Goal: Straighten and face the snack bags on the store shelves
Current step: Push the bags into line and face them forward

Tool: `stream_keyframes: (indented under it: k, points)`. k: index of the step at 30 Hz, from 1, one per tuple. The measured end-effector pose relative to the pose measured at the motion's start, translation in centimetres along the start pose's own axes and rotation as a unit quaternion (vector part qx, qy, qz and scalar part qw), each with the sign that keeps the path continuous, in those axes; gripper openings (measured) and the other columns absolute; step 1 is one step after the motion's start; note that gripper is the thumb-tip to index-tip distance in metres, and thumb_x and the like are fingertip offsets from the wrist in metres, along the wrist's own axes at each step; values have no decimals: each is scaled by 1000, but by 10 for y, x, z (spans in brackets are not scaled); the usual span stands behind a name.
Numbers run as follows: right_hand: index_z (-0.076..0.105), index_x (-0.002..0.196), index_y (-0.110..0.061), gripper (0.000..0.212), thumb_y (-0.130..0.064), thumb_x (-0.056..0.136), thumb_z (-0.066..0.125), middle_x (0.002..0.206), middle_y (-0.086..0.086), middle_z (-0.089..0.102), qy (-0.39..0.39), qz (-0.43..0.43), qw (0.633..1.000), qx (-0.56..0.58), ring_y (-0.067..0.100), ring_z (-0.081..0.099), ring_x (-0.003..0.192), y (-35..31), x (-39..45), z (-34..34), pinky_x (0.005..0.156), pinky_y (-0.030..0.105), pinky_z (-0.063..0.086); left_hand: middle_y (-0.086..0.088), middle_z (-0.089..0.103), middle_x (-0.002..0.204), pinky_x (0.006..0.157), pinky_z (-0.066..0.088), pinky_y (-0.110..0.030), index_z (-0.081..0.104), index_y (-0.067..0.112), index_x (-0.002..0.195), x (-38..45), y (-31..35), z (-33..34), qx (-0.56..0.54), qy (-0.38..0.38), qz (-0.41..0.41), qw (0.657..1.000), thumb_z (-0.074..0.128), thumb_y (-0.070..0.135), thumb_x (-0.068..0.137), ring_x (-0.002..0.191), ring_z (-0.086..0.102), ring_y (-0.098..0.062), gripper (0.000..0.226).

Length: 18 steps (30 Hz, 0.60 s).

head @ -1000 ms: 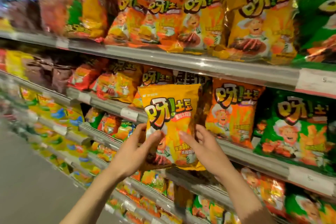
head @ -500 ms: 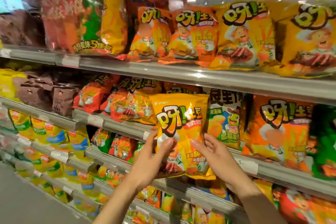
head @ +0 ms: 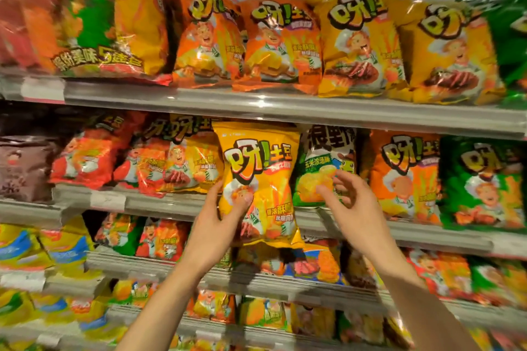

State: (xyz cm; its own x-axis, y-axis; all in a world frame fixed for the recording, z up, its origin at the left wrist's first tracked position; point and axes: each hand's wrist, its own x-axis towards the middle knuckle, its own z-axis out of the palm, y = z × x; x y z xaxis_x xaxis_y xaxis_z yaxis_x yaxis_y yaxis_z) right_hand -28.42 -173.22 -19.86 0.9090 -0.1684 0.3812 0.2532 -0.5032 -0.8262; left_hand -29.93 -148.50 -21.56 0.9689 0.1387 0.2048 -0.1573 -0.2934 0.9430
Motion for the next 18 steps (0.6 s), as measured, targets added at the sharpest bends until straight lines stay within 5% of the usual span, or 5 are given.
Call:
stream_keyframes:
  k: [3,7,10,13,18]
  points:
    - [38,153,-13,68,-44,97,61,153,5,43,101,-15,989,-103,21,40,142,9,20,0,118,37,33,36,45,118,96,33,-28,31,40,153,12,-1,-1,-8,9,3,1000,59,60,92,121,45,-3,70]
    - [12,161,-8,91,-55,97,56,168,9,18,74,32,988,-132,25,18,154,14,47,12,124,37,18,14,48,146,107,39,-38,28,36,158,22,-4,-2,15,12,4,1000,57,75,84,140,46,-17,88]
    - [15,161,-10,102,-69,89,57,164,9,29,44,98,990,-88,28,32,149,21,61,14,121,45,31,7,43,156,105,35,-35,24,33,160,27,-2,-1,27,16,12,999,56,71,85,143,42,-20,89]
    - [57,131,-22,92,-89,67,59,123,-2,69,54,110,992,-43,16,66,113,38,69,12,99,44,54,3,38,161,108,34,-37,23,33,160,30,-1,-2,30,21,21,999,55,70,86,146,39,-22,89]
    - [43,134,-13,75,-55,82,77,111,-4,67,41,115,992,13,12,65,97,35,70,8,81,27,48,3,32,165,116,31,-44,24,33,160,35,-1,-5,38,33,25,998,55,72,86,150,33,-22,89]
